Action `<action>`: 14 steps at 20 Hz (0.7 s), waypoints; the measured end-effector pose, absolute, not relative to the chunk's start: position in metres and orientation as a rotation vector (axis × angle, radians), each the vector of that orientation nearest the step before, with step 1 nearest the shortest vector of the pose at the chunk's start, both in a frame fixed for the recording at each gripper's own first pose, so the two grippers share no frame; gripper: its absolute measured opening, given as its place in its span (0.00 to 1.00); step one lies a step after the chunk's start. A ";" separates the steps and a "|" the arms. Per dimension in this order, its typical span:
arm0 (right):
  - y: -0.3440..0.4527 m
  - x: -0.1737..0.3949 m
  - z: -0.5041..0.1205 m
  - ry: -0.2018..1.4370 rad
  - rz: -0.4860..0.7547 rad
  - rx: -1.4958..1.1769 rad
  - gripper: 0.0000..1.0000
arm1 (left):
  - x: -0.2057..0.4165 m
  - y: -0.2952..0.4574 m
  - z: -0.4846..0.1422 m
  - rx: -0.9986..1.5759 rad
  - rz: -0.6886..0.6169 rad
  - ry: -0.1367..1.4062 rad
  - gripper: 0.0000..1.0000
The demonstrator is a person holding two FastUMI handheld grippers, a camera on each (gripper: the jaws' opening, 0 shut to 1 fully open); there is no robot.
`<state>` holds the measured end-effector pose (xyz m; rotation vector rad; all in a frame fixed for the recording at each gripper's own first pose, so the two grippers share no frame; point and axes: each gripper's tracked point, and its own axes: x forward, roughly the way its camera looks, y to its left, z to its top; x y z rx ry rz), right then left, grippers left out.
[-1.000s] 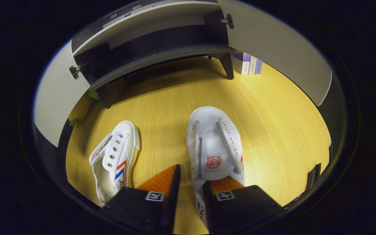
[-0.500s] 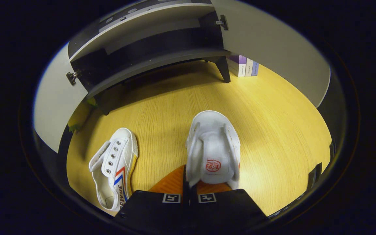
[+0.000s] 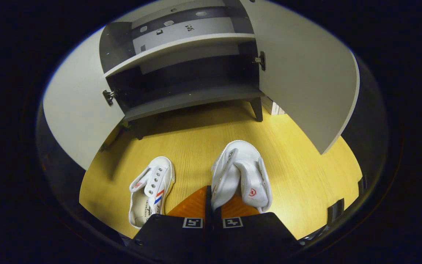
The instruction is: Grab one shoe with the right hand and put it into the shoe cabinet, grab the other shoe with the left hand and put it into the shoe cabinet; then close the right door with the right hand and the left door with the left hand.
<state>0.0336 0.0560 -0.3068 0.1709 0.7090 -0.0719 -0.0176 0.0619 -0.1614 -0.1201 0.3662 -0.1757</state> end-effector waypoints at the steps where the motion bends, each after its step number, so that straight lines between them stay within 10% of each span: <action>1: 0.061 0.033 -0.291 0.692 -0.050 0.147 0.05 | -0.018 0.062 -0.160 -0.119 -0.178 0.363 0.95; 14: 0.112 0.142 -0.048 0.390 0.096 0.020 0.05 | -0.021 0.087 -0.134 -0.102 -0.176 0.296 0.95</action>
